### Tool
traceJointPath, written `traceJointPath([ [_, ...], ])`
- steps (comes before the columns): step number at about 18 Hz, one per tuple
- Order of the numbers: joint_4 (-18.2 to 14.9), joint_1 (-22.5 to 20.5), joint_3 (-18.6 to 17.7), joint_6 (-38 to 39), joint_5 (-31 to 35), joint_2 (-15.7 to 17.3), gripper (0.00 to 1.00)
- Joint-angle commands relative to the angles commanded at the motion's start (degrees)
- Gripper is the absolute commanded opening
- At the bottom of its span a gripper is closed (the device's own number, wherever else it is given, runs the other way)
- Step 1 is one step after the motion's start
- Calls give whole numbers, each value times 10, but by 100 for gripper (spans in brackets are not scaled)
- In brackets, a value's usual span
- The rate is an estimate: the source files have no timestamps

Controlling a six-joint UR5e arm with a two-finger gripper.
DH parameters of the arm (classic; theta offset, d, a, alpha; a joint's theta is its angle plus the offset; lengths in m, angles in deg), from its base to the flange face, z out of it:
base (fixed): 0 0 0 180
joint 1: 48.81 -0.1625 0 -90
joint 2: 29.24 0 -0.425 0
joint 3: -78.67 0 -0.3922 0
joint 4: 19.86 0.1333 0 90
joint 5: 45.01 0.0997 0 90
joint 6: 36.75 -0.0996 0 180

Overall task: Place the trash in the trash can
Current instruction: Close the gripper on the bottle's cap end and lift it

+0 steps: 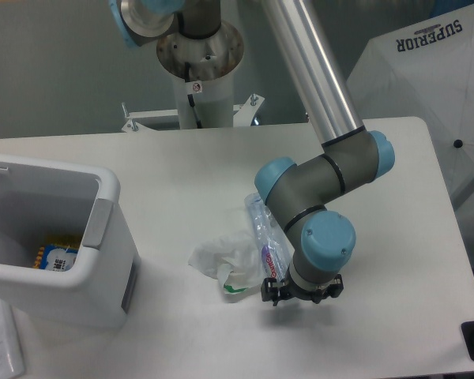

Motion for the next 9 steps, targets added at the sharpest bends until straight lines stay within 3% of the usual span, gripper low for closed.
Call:
traceJointPath([
  [1, -7, 0, -1, 0, -1, 0, 32],
  [6, -22, 0, 0, -3, 0, 1, 2],
  [9, -22, 1, 1, -5, 0, 7, 0],
])
